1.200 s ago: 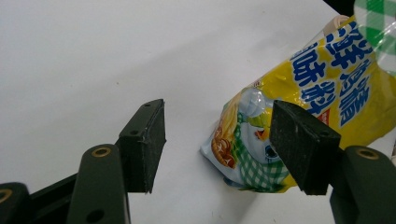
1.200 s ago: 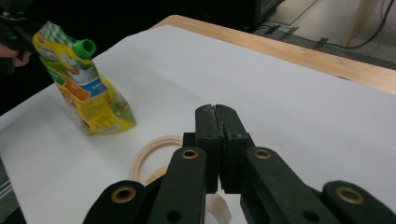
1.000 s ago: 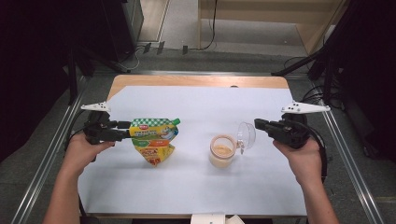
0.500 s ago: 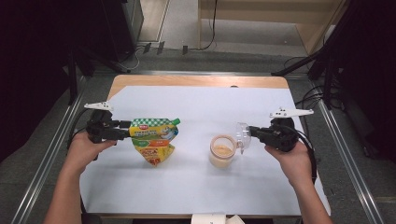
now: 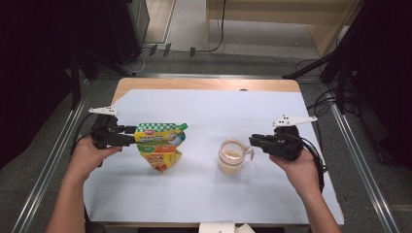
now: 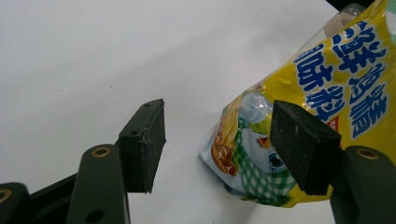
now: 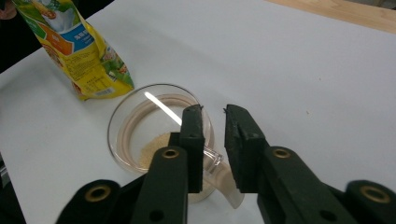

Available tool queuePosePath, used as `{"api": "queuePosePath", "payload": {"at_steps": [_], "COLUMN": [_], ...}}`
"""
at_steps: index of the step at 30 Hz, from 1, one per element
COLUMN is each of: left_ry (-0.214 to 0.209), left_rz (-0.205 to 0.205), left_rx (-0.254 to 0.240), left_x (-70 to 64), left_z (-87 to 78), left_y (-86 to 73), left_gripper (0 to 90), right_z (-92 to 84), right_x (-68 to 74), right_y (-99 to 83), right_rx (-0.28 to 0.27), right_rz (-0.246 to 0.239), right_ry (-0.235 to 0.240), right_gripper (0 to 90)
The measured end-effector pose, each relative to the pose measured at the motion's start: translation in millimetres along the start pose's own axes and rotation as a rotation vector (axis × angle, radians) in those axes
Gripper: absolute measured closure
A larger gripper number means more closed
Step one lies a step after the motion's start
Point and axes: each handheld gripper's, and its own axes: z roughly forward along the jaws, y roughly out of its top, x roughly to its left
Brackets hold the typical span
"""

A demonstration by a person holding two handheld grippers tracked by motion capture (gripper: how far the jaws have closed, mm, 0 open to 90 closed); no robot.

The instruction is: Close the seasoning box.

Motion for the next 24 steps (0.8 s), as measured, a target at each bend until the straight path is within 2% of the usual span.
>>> {"api": "queuePosePath", "payload": {"at_steps": [6,11,13,16,19,22,24], "left_ry": [0.003,0.004,0.003,0.003,0.008,0.007,0.020], "left_rz": [0.002,0.001,0.001,0.001,0.003,-0.001,-0.004], "left_rx": [-0.002,-0.004,-0.002,-0.002,0.002,0.003,0.000], "left_x": [0.0,-0.2,0.0,-0.3,-0.1,0.7,1.0], "left_z": [0.0,0.9,1.3,2.1,3.1,3.5,3.5], "left_y": [0.0,-0.1,-0.2,-0.4,-0.7,-1.1,-1.1], "left_gripper": [36.6,36.4,36.4,36.2,36.1,36.1,36.2], "right_z": [4.3,9.8,12.4,15.1,16.6,18.1,17.3], "right_x": [-7.1,-14.5,-18.0,-22.5,-26.8,-32.0,-36.7], "right_y": [-5.0,-11.9,-15.3,-19.8,-24.0,-28.8,-31.7], "right_rx": [0.004,0.004,0.005,0.012,-0.014,-0.055,-0.083], "right_rz": [-0.009,0.010,-0.002,0.002,0.009,0.012,0.043], "right_ry": [-0.006,-0.013,-0.021,0.009,0.029,0.013,0.006], "right_gripper": [64.2,52.7,47.7,43.6,36.0,28.0,25.9]}}
